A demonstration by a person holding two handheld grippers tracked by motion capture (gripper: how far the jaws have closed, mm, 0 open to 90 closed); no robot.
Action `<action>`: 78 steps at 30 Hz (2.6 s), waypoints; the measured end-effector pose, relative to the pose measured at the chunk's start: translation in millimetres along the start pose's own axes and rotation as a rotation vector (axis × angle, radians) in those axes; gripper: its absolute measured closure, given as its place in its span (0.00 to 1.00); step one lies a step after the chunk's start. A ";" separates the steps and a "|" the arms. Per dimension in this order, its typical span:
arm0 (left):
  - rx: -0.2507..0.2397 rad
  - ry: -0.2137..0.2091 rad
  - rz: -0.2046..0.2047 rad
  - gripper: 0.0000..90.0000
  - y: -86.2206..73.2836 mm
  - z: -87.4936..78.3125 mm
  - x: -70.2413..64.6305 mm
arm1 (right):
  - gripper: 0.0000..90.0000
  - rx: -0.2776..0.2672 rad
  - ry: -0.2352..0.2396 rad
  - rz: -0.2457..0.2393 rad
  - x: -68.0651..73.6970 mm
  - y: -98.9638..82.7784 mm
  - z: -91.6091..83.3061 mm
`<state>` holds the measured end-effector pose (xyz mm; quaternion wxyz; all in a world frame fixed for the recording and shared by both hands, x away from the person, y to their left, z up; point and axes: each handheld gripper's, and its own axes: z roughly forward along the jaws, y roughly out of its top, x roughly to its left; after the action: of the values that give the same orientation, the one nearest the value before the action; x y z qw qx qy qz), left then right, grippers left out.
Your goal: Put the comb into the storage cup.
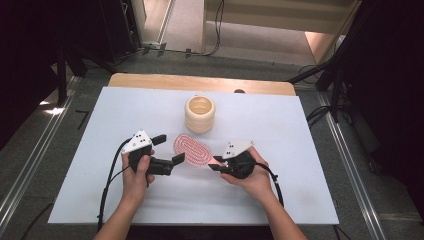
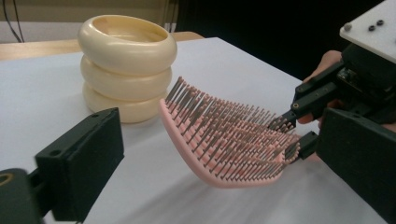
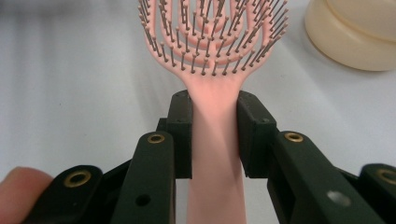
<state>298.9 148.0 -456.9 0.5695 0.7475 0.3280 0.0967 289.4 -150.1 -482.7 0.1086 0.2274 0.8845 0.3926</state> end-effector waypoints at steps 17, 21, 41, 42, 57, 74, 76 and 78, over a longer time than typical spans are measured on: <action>0.038 0.007 -0.144 0.16 -2.7 10.1 -6.8 | 0.75 -0.055 -0.026 -0.013 11.7 -2.8 -0.6; 0.041 0.001 -0.165 0.18 -2.6 12.0 -9.1 | 0.75 -0.074 -0.038 -0.014 15.2 -2.1 -0.2; 0.028 -0.005 -0.241 0.34 -1.7 11.6 -6.6 | 0.75 -0.146 -0.087 -0.039 31.7 5.1 4.9; 0.027 -0.006 -0.242 0.34 -1.6 11.6 -6.7 | 0.75 -0.151 -0.086 -0.038 32.9 5.4 5.8; 0.033 -0.033 -0.277 0.48 -1.5 11.6 -5.1 | 0.75 -0.185 -0.147 -0.043 42.1 6.9 12.5; -0.014 -0.128 -0.310 0.72 2.7 3.8 -3.1 | 0.71 -0.228 -0.147 -0.039 41.9 2.3 19.0; -0.018 -0.133 -0.303 0.73 3.5 3.5 -3.9 | 0.64 -0.244 -0.129 -0.030 40.6 3.4 16.1; -0.019 -0.135 -0.292 0.73 4.1 3.0 -4.3 | 0.50 -0.259 -0.121 -0.019 39.5 4.1 13.5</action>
<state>298.8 142.5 -453.1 0.6052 0.6912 0.3934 -0.0346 261.3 -119.7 -489.2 0.1938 0.2262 0.8204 0.4880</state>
